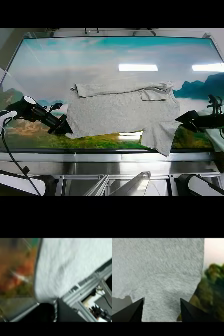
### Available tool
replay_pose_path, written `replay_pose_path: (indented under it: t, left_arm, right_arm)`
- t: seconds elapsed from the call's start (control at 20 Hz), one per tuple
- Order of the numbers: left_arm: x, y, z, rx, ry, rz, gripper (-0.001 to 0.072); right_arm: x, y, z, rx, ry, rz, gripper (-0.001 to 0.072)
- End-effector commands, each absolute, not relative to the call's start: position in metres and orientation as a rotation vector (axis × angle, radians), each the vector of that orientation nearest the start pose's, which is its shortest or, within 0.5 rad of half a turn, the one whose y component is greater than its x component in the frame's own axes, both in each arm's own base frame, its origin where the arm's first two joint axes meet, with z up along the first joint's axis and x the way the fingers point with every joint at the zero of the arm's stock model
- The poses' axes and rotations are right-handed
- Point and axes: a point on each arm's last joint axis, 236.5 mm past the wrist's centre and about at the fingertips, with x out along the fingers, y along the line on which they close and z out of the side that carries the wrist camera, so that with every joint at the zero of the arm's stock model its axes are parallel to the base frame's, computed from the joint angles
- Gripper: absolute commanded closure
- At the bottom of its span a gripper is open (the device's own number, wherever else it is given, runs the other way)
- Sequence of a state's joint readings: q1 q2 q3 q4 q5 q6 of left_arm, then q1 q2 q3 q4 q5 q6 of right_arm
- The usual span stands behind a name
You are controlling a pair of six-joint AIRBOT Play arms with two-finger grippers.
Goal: Fold the shirts.
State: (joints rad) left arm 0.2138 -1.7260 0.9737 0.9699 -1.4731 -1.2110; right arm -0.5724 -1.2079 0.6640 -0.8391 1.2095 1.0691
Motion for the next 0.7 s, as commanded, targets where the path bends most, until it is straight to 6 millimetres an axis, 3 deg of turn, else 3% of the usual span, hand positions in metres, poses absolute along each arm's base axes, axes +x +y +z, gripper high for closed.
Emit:
replay_pose_path:
  t: [0.0,0.15,0.3,0.65]
  left_arm:
    - [0.271,-0.081,-0.131,-0.657,1.892,-0.473,0.0691]
    - [0.271,-0.081,-0.131,-0.657,1.89,-0.471,0.069]
    - [0.271,-0.08,-0.132,-0.658,1.889,-0.471,0.069]
    - [0.272,-0.08,-0.132,-0.657,1.886,-0.468,0.069]
  right_arm:
    - [0.267,-0.022,-0.08,0.791,1.388,0.086,0.0199]
    - [0.261,-0.021,-0.083,0.883,1.416,0.022,0.0199]
    - [0.242,0.008,-0.094,1.02,1.493,0.049,0.02]
    - [0.257,0.022,-0.113,1.152,1.421,0.069,0.0212]
